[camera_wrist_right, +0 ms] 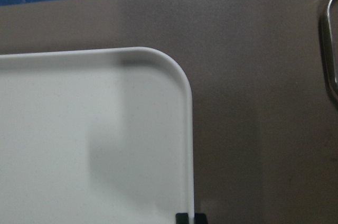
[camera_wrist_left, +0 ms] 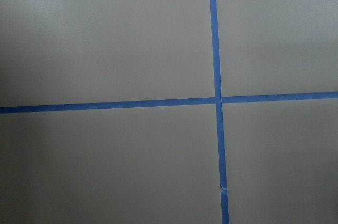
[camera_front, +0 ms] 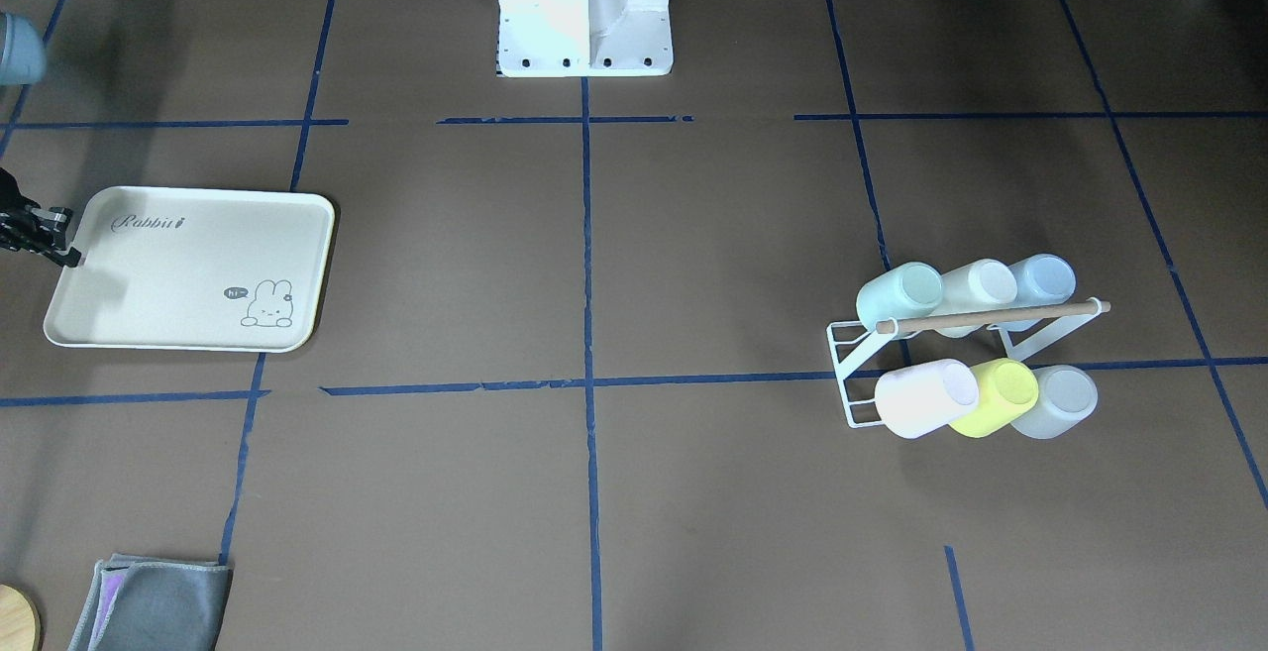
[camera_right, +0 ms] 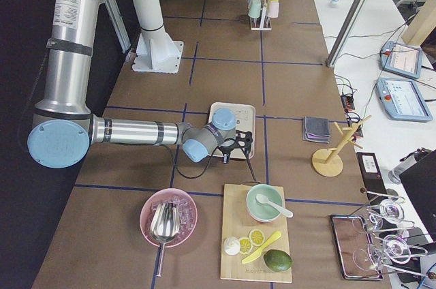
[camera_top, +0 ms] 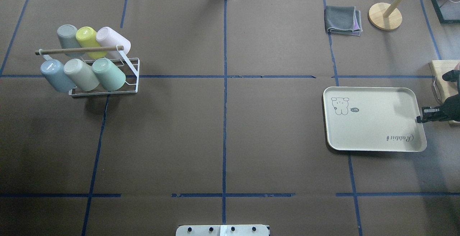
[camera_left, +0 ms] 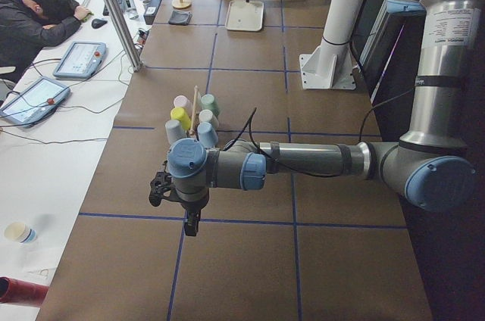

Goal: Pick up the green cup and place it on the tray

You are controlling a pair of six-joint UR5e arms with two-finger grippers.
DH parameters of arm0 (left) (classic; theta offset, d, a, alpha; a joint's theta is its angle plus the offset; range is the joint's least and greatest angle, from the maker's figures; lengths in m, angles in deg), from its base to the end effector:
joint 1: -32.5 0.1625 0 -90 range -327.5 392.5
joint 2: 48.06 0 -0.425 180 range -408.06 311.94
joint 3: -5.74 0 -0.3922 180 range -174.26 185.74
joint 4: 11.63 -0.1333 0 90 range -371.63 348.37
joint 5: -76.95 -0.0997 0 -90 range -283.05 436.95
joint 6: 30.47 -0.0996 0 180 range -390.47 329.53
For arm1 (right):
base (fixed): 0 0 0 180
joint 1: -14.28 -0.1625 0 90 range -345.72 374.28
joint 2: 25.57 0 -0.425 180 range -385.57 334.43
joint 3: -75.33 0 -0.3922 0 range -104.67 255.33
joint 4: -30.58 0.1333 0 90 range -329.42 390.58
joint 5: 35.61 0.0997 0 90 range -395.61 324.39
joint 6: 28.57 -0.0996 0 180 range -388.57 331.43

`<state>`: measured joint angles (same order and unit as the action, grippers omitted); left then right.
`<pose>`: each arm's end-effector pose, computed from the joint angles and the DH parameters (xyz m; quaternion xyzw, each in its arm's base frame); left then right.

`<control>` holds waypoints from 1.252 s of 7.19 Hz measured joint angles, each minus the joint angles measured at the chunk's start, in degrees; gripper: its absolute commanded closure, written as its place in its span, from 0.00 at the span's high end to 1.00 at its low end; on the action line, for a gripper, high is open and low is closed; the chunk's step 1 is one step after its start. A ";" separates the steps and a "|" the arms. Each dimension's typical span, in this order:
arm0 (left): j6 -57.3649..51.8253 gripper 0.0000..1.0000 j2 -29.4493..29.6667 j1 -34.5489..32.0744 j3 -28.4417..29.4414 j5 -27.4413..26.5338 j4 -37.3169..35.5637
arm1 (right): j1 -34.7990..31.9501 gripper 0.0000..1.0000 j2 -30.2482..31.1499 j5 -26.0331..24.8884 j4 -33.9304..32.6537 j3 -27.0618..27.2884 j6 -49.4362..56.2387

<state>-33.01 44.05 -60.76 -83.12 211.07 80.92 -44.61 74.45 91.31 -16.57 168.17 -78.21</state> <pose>-0.0930 -0.5072 0.6458 0.0474 0.3735 0.0057 0.9264 -0.1658 -0.4169 0.6366 0.0261 -0.4178 0.0497 0.9068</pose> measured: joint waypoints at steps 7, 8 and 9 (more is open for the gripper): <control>0.24 1.00 -0.05 -0.04 -0.09 0.08 -0.06 | -4.80 0.00 -12.54 13.58 -0.90 5.88 -11.31; 0.25 1.00 -0.10 -0.07 -0.13 0.09 -0.06 | -1.46 0.00 -15.88 12.49 -1.03 5.99 -15.32; 0.25 1.00 -0.13 -0.08 -0.16 0.09 -0.04 | 3.25 0.00 -18.91 9.08 -1.07 6.11 -19.68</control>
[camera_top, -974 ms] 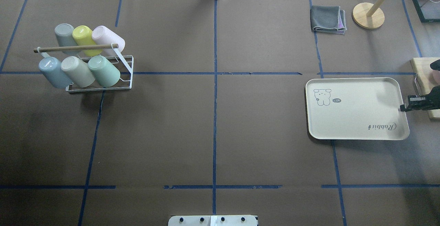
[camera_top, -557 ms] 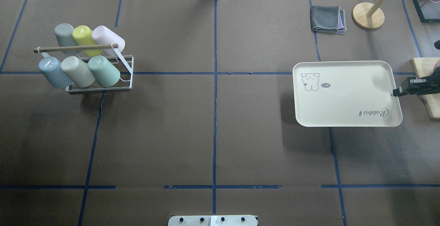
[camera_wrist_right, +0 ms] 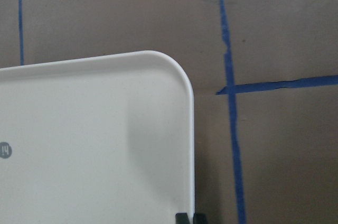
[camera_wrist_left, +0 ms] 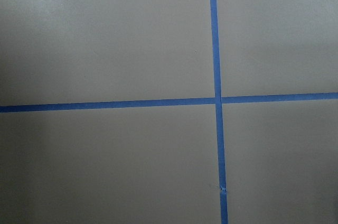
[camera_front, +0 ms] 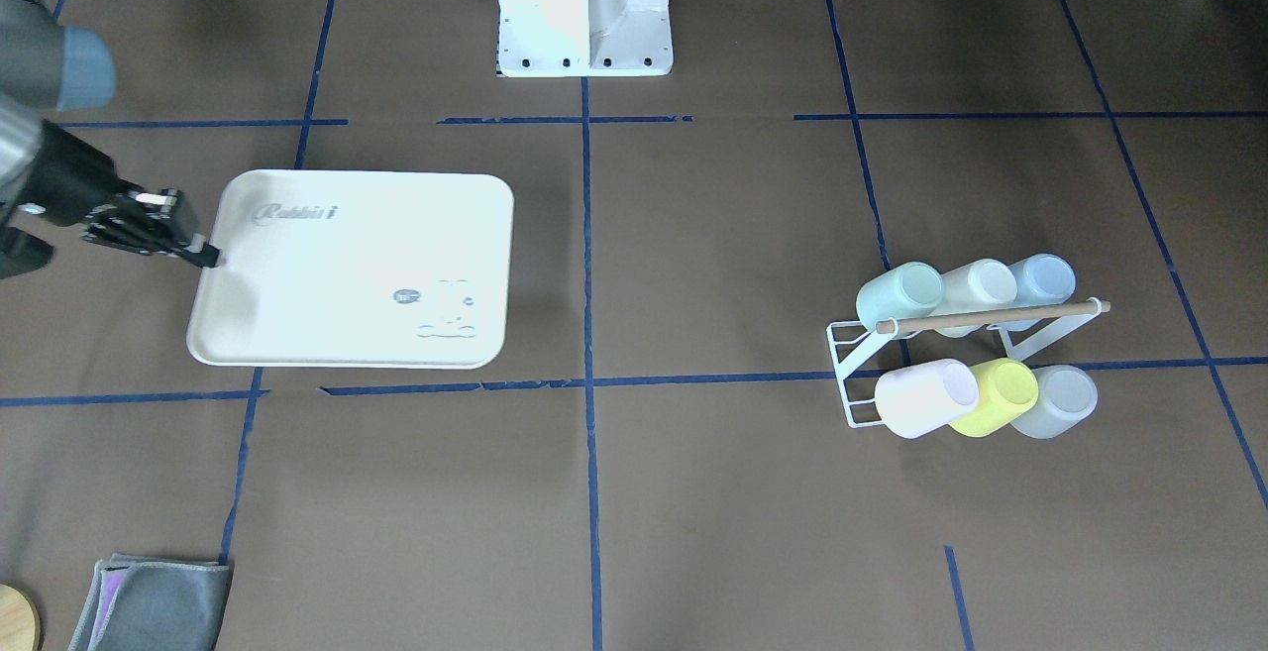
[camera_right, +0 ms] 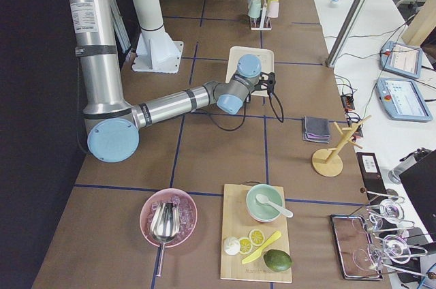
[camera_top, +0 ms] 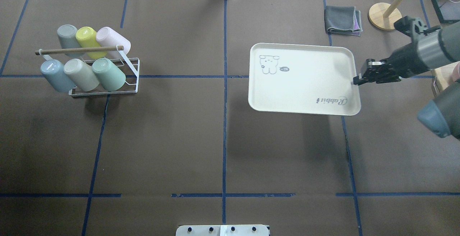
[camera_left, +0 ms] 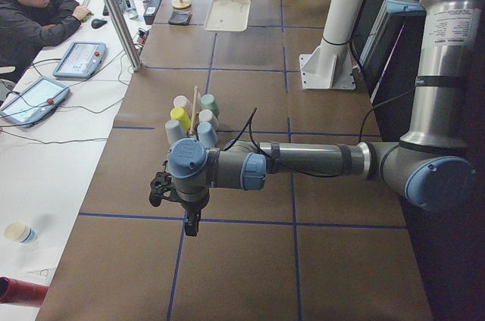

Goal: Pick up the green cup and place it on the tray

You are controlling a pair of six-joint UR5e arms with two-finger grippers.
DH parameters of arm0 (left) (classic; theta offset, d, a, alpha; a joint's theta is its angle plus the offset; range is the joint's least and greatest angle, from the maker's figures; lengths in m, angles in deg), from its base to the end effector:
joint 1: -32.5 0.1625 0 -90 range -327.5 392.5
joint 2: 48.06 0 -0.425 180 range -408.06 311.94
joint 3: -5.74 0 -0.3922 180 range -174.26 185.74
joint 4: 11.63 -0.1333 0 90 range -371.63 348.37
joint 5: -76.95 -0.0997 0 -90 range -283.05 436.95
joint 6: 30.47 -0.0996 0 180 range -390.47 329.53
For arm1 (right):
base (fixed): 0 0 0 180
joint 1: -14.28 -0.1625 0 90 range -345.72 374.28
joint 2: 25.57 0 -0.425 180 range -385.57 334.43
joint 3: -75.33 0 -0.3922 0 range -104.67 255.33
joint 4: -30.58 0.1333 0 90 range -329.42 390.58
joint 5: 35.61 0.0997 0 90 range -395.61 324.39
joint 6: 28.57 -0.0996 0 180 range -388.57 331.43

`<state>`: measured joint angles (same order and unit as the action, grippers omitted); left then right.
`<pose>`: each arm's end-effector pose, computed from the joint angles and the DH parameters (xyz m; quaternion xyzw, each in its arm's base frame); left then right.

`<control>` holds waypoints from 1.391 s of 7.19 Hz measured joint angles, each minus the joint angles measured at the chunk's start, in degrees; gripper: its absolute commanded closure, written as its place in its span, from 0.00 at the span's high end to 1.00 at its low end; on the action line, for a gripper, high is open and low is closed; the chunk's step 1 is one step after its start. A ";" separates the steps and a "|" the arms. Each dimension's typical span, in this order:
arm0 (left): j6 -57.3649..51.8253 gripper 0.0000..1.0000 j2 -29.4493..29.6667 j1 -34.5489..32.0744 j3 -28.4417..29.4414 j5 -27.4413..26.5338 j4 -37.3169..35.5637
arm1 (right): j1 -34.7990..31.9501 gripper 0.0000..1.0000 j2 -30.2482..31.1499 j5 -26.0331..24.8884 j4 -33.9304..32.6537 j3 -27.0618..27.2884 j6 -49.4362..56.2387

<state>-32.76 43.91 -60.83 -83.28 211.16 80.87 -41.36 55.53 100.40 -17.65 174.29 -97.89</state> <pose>-0.0934 -0.5060 0.6457 0.0466 0.3743 0.0031 0.9261 -0.2590 -0.4881 0.4111 0.0162 -0.5694 0.0545 0.8201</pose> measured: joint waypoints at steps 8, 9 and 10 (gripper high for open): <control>-0.09 1.00 -0.28 0.07 0.42 0.02 0.04 | 20.66 0.01 -11.32 -19.16 -7.65 -0.47 -10.15; -0.09 1.00 -0.25 0.08 0.42 0.06 0.04 | 21.01 0.14 -11.37 -19.30 -7.67 -0.50 -10.13; -0.09 1.00 -0.24 0.08 0.45 0.08 0.04 | 21.22 0.99 -11.39 -19.35 -7.67 -0.54 -10.14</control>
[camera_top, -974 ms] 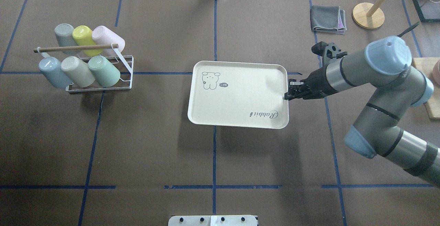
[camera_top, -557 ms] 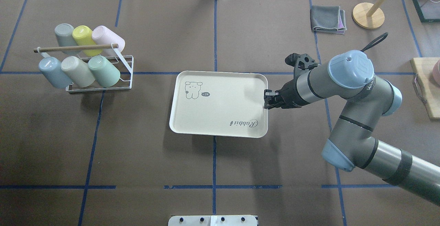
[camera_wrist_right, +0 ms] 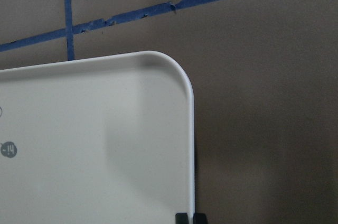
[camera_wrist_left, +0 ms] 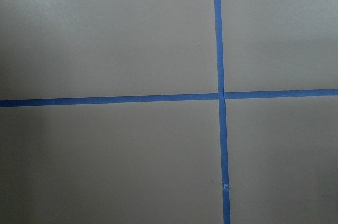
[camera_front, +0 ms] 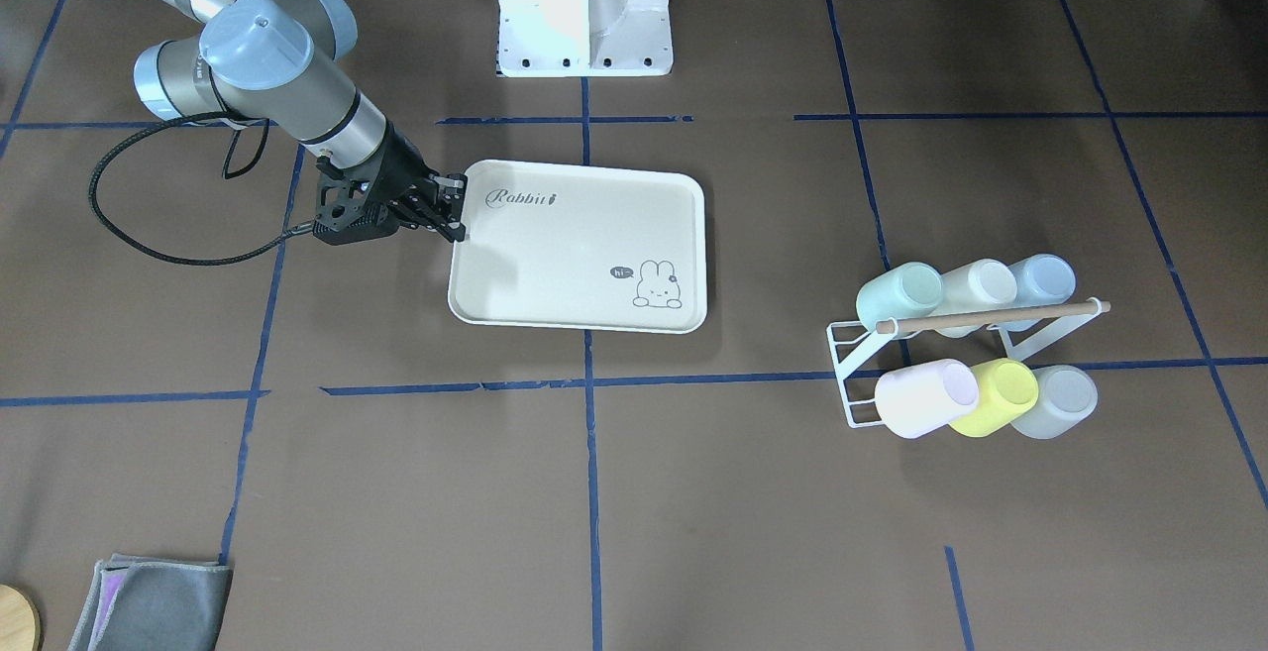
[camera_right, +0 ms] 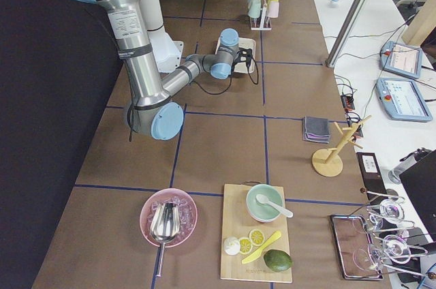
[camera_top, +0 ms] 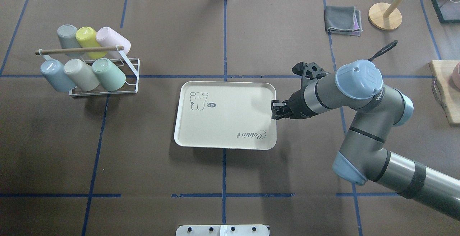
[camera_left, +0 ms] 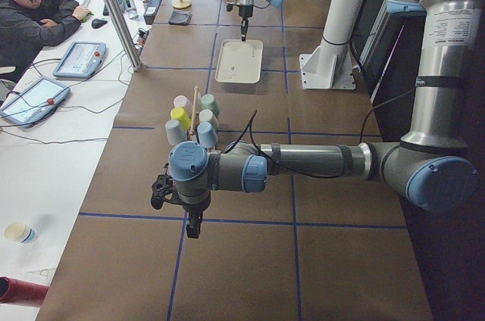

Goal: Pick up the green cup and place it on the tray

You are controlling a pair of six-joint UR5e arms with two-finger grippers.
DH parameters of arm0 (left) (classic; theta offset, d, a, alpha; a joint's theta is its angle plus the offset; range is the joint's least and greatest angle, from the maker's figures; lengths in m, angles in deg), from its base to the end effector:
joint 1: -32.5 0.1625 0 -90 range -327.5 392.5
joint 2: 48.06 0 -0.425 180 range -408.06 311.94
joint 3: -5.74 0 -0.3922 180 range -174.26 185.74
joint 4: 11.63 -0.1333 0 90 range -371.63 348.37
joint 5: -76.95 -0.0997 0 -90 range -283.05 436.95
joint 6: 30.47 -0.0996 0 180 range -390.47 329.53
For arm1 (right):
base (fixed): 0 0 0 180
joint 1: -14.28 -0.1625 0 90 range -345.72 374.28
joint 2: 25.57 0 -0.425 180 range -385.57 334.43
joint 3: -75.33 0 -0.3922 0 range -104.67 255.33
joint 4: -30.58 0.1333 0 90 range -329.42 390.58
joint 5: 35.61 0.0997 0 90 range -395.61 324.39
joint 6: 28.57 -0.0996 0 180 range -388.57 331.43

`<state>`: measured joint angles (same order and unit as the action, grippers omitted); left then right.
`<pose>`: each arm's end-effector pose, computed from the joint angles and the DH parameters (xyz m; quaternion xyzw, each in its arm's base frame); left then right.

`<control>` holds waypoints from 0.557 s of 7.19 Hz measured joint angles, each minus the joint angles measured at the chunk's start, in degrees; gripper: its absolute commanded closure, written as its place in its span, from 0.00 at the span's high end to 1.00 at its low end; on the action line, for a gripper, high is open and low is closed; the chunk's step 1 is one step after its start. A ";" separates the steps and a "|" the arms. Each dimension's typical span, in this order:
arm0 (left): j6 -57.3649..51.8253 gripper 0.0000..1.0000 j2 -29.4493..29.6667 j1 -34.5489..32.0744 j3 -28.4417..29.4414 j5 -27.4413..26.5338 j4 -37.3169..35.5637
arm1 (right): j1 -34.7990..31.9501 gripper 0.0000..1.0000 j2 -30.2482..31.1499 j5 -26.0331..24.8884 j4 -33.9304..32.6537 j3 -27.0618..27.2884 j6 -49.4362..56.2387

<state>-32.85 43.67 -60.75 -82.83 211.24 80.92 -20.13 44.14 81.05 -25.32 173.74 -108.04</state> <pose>-0.0925 -0.5037 0.6515 0.0415 0.3752 0.0023 0.9260 -0.4582 -0.4213 0.3248 0.0119 -0.5437 0.0543 0.8374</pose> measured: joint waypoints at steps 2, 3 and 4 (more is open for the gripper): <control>0.00 1.00 -0.04 0.00 -0.01 0.01 0.00 | 0.18 1.00 -0.08 -0.08 0.02 -0.28 -0.06; 0.02 1.00 -0.04 0.00 -0.02 0.01 0.00 | 0.18 1.00 -0.09 -0.10 0.05 -0.29 -0.09; 0.08 1.00 0.04 0.00 -0.20 0.01 0.00 | 0.02 1.00 -0.09 -0.07 0.06 -0.27 -0.10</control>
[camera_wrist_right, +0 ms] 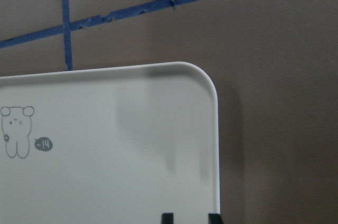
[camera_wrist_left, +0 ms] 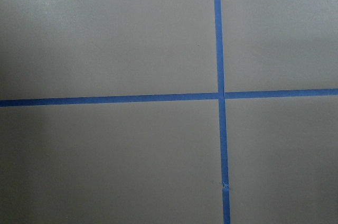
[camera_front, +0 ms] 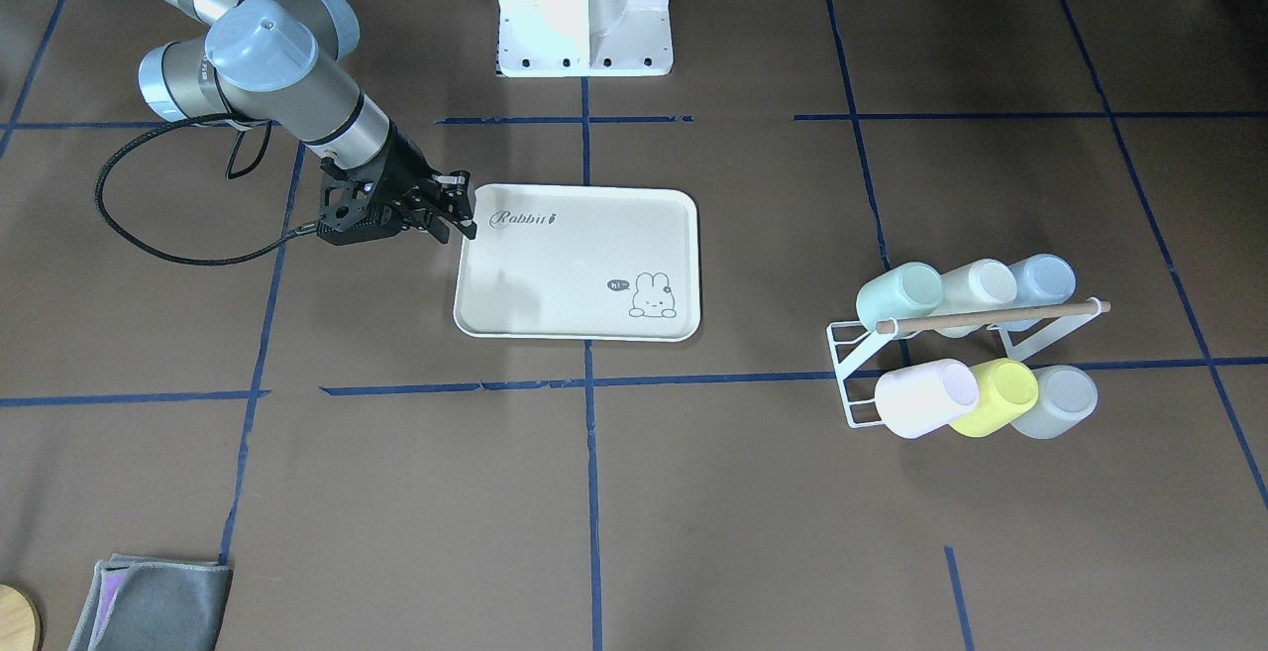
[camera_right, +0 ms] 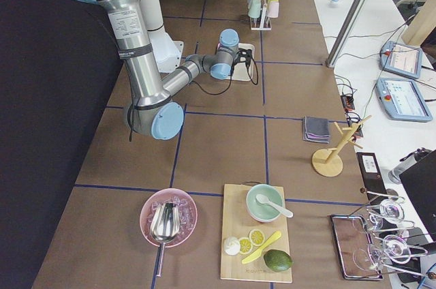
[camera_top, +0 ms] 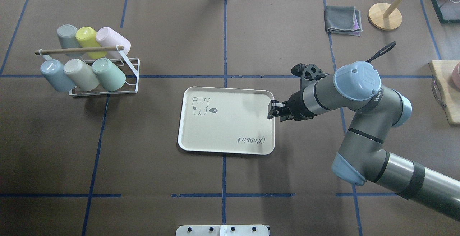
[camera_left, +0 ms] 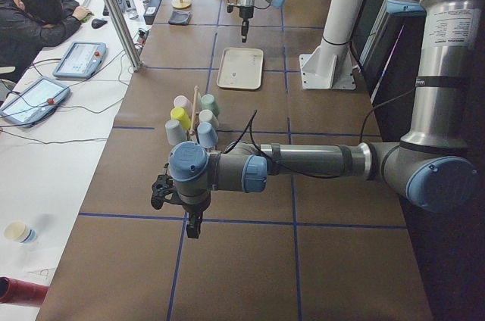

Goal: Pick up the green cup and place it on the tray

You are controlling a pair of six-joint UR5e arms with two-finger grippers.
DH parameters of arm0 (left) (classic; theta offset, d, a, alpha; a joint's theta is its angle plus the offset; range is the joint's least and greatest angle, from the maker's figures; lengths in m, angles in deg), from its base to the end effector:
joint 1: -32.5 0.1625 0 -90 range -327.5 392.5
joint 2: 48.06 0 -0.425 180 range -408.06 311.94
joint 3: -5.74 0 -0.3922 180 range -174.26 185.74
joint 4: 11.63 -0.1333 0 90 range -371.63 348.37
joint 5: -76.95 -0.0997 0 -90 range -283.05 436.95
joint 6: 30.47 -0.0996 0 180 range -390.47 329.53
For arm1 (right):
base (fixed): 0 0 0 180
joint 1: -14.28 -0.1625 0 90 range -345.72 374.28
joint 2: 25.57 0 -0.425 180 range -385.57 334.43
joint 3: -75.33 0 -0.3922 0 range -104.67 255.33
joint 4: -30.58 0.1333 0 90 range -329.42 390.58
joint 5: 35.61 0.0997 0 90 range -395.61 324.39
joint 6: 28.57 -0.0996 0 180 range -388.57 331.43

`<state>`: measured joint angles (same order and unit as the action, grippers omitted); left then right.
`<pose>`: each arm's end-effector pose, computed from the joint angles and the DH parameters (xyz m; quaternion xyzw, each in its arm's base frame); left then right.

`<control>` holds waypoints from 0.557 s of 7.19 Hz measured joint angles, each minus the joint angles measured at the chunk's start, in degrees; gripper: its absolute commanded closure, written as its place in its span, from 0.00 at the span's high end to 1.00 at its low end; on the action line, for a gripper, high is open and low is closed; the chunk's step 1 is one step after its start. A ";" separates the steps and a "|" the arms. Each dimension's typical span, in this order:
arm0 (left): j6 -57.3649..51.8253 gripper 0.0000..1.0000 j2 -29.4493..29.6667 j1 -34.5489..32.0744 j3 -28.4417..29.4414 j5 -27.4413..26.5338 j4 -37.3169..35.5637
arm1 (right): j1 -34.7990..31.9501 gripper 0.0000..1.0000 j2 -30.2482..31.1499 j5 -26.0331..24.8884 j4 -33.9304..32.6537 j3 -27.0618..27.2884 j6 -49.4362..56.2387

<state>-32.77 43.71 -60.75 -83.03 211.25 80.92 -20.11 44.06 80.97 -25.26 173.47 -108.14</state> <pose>-0.0925 -0.5043 0.6494 0.0432 0.3752 0.0025 0.9259 -0.4594 -0.4220 0.3260 0.0114 -0.5427 0.0556 0.8380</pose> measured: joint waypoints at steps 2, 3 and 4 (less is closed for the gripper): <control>0.08 1.00 0.83 0.20 -1.36 0.26 -0.23 | -1.60 1.00 0.06 0.51 -0.45 0.35 0.03; 0.08 1.00 1.59 0.68 -3.77 0.34 -0.60 | -3.20 1.00 0.12 1.28 -2.33 1.13 0.05; 0.02 1.00 1.94 1.98 -7.00 0.34 -0.78 | -5.24 1.00 0.20 2.40 -6.22 2.89 0.25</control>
<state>-32.75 45.65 -58.77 -90.03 211.59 80.14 -25.35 44.26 83.37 -31.49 176.36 -107.89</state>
